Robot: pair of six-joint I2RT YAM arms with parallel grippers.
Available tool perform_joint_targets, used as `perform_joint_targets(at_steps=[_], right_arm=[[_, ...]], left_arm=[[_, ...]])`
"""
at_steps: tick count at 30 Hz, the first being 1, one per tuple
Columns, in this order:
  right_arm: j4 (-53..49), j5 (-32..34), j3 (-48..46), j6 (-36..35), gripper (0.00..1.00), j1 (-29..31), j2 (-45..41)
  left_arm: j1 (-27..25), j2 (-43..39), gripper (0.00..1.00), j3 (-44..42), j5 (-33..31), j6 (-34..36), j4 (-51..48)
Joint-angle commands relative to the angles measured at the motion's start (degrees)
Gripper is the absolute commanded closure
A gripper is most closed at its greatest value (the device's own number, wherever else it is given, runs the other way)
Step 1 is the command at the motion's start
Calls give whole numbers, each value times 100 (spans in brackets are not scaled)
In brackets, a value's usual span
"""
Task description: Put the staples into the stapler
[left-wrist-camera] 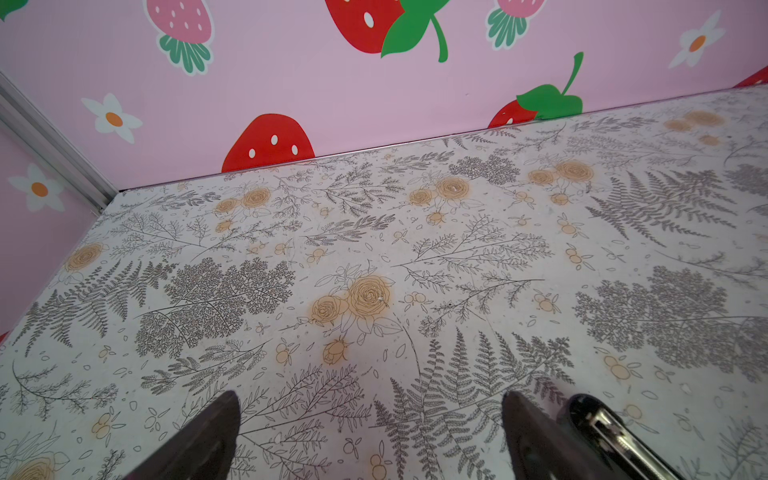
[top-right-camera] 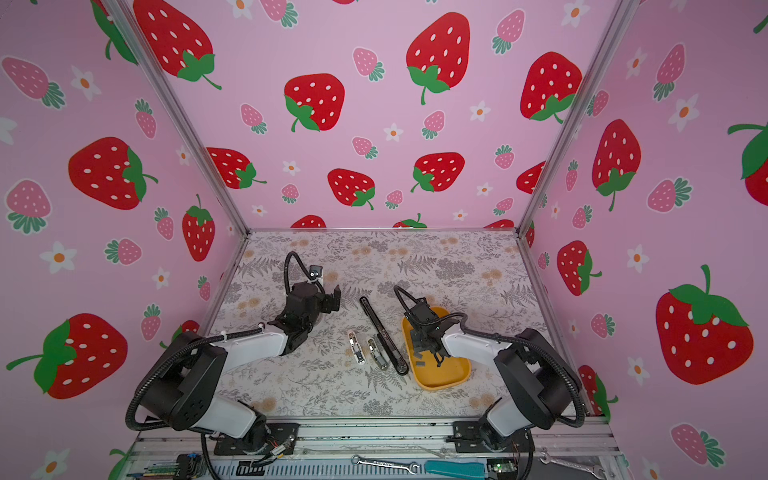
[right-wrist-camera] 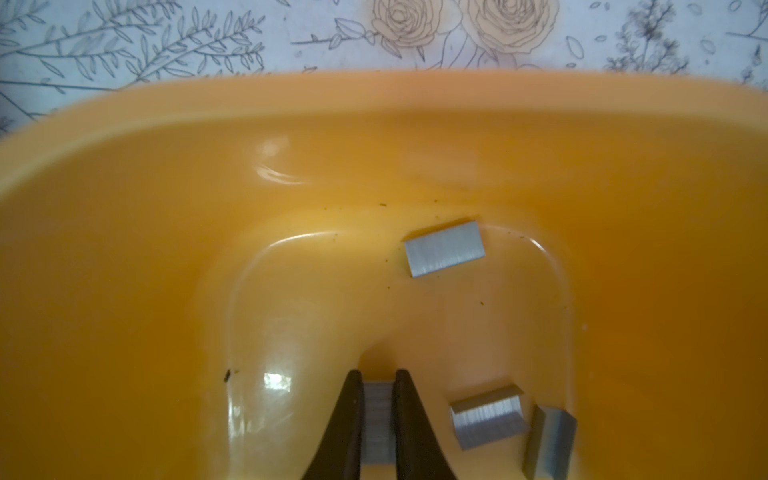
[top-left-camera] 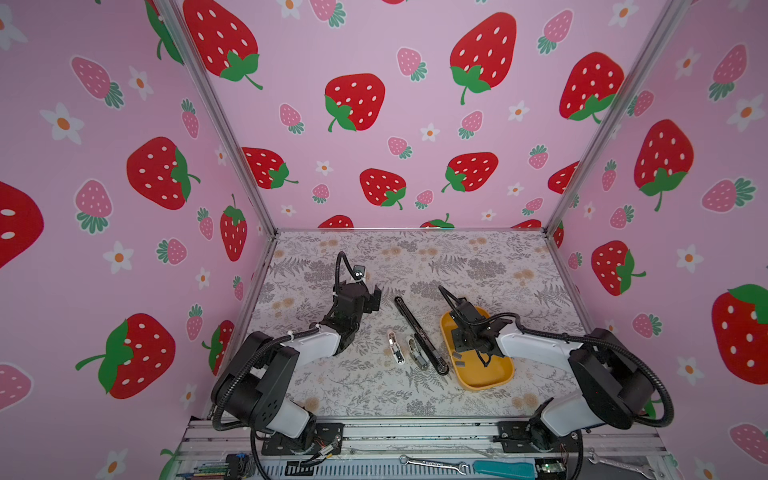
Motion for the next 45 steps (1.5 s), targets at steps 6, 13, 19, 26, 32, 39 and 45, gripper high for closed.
perform_joint_targets(at_steps=[6, 13, 19, 26, 32, 39, 45], right_arm=[[-301, 281, -19, 134, 90, 20, -136], [-551, 846, 387, -72, 91, 42, -916], [-507, 1224, 702, -91, 91, 324, -1506], [264, 1504, 856, 242, 91, 1350, -1553], [1021, 1656, 1185, 376, 91, 2457, -873], [1231, 1718, 1837, 593, 92, 3184, 400], [1335, 1627, 2017, 691, 93, 3214, 886]], left_arm=[[1, -519, 1, -331, 51, -81, 118], [5, -1271, 1, -1167, 509, -382, 132], [5, -2359, 1, -1597, 946, -522, -391], [5, -3518, 1, -2226, 991, -916, -709], [9, -4150, 1, -2449, 1166, -1299, -1256], [14, -5211, 1, -3060, 883, -1433, -1162], [14, -5686, 1, -3454, 437, -1480, -817]])
